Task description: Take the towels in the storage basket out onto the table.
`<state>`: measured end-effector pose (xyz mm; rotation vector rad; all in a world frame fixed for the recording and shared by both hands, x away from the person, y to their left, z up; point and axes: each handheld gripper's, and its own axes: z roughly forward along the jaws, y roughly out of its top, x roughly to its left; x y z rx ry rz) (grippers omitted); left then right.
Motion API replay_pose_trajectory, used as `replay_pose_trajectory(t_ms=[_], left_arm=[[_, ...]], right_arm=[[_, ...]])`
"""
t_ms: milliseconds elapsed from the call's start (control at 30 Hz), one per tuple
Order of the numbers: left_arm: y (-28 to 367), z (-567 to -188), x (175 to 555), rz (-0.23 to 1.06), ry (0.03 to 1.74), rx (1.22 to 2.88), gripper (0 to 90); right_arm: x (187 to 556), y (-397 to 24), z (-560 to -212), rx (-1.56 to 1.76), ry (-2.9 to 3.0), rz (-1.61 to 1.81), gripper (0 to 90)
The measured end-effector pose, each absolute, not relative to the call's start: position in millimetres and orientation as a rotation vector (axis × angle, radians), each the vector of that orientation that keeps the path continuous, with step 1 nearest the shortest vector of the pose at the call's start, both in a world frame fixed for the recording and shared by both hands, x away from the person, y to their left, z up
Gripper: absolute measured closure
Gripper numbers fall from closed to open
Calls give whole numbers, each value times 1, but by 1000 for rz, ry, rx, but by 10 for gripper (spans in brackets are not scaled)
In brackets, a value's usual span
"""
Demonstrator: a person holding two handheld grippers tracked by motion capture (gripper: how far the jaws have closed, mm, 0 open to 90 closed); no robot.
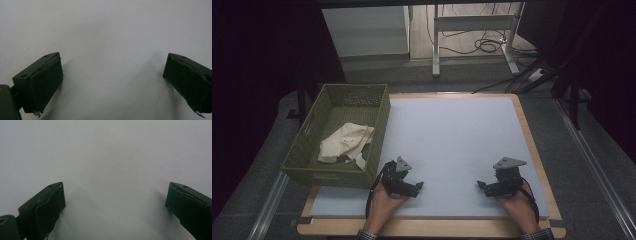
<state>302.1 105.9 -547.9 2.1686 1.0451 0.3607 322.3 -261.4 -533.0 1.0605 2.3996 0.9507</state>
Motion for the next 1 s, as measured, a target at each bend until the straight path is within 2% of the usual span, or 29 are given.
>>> replay_pose_trajectory(t_ms=[500, 833, 1000], left_arm=[[102, -543, 302, 338, 1004, 2177, 34], [94, -523, 302, 341, 939, 2184, 37], [91, -514, 306, 296, 915, 2170, 37]], right_arm=[[322, -261, -533, 1060, 2399, 951, 25], [322, -262, -533, 1059, 2400, 951, 25], [323, -262, -533, 1060, 2401, 950, 25]])
